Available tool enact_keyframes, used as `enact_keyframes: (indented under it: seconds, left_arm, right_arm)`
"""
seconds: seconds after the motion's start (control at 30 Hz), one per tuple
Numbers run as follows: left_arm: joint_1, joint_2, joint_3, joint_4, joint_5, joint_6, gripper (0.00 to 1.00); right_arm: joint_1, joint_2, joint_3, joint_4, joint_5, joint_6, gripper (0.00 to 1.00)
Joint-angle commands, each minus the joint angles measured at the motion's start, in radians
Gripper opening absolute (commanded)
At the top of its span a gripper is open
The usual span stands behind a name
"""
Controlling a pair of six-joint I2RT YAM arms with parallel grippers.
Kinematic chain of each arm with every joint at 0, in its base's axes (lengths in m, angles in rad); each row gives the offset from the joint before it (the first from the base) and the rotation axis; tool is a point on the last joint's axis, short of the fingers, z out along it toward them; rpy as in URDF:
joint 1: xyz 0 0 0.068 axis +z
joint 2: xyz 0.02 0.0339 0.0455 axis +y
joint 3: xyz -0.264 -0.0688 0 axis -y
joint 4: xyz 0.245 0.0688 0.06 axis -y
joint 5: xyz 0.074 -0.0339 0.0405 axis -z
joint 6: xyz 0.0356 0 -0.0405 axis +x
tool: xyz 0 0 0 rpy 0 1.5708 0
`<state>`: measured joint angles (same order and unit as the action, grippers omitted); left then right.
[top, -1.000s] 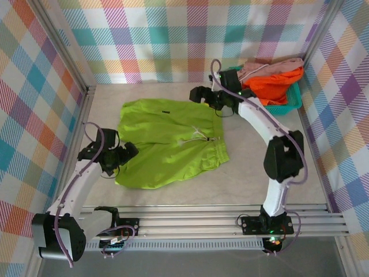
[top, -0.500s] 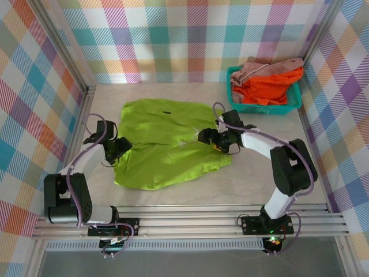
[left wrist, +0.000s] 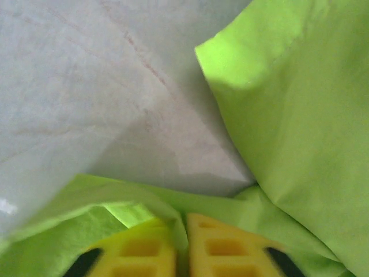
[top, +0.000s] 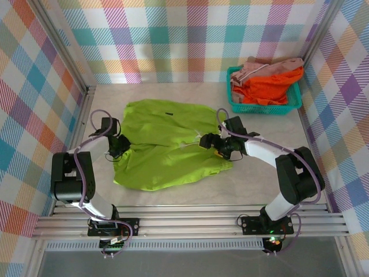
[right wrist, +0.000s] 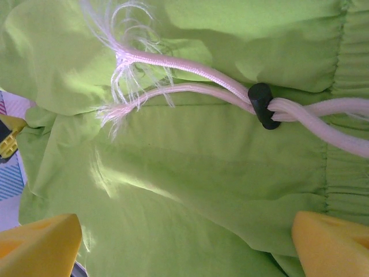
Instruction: Fold and stack the shorts
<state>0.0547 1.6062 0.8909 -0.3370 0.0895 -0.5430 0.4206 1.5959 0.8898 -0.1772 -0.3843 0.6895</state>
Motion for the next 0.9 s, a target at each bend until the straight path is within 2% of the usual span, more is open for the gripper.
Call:
enact_keyframes:
  seconds: [0.0,0.2,0.37,0.47,0.6,0.73,0.8,0.87]
  left_arm:
    - [0.058,0.031,0.078,0.011,0.012,0.008,0.01]
    - [0.139,0.123,0.186,-0.018,0.073,0.019,0.03]
    - [0.173,0.223,0.281,-0.039,0.153,0.021,0.12]
    - [0.187,0.25,0.335,-0.058,0.189,0.028,0.24]
    - [0.221,0.192,0.378,-0.095,0.245,0.03,0.57]
    - [0.224,0.017,0.348,-0.146,0.281,0.04,0.84]
    - [0.223,-0.075,0.306,-0.172,0.319,0.036,0.93]
    - [0.218,-0.167,0.254,-0.227,0.35,0.043,0.97]
  right_arm:
    - [0.004,0.032,-0.018,-0.028,0.014,0.024,0.94]
    - [-0.003,0.053,-0.051,-0.042,0.045,0.024,0.94]
    - [-0.008,0.068,-0.064,-0.042,0.047,0.019,0.94]
    - [-0.008,0.067,-0.065,-0.041,0.048,0.021,0.94]
    - [-0.011,0.06,-0.061,-0.044,0.05,0.018,0.94]
    - [-0.018,0.048,-0.051,-0.05,0.051,0.013,0.94]
    - [-0.023,0.035,-0.043,-0.053,0.047,0.009,0.94]
    - [-0.023,0.015,-0.022,-0.062,0.036,-0.003,0.95]
